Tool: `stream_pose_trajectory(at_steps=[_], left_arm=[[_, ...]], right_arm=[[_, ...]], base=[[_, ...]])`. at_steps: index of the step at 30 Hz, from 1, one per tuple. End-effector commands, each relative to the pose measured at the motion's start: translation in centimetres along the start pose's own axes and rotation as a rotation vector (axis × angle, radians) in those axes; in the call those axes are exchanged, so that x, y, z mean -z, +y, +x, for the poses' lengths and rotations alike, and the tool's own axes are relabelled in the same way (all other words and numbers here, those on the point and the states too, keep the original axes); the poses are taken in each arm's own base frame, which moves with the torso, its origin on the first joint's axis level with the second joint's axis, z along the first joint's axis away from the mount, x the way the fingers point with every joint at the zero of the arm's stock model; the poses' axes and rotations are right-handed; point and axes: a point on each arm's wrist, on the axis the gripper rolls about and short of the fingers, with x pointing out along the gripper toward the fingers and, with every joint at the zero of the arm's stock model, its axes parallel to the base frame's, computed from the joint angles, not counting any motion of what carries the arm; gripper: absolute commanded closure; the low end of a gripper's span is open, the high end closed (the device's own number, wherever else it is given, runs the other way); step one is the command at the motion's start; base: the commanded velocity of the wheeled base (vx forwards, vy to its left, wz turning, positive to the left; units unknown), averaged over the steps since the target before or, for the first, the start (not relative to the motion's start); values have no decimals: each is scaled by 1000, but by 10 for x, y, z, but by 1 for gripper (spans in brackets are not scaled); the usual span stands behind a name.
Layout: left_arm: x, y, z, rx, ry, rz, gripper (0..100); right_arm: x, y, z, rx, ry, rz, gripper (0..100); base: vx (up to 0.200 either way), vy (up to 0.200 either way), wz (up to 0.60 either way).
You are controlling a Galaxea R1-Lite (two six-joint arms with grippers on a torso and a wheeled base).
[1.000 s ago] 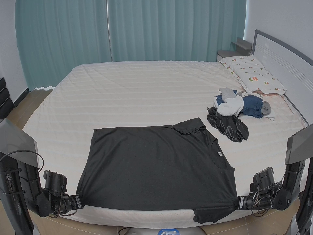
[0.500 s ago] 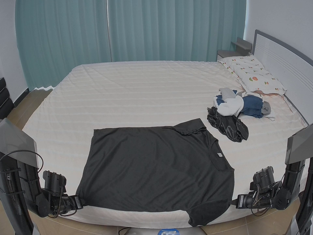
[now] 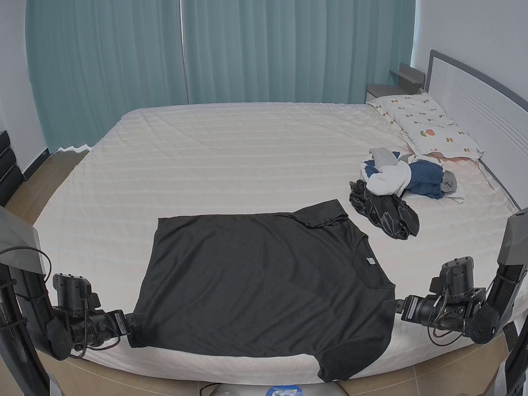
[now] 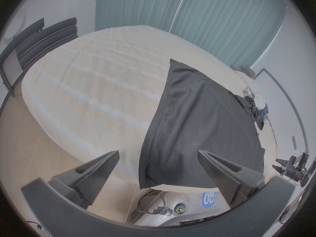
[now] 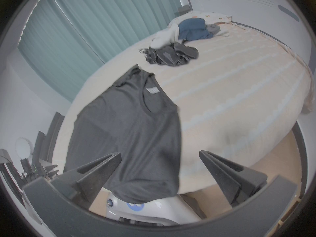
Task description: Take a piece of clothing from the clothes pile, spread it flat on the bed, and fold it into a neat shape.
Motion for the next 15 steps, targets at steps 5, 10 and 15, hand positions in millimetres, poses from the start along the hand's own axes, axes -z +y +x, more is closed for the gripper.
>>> stream_pose_trajectory(at_steps=[5, 10, 15], left_arm=[[-10, 3, -5, 15, -53, -49, 0], [-13, 8, -3, 2, -64, -74, 0], [-12, 9, 1, -3, -53, -77, 0]], right_arm=[[-13, 24, 5, -87, -61, 5, 0], [-16, 36, 14, -119, -69, 15, 0], [-21, 38, 23, -123, -79, 17, 0]], base=[[0, 120, 0], [0, 200, 0], [0, 200, 0]])
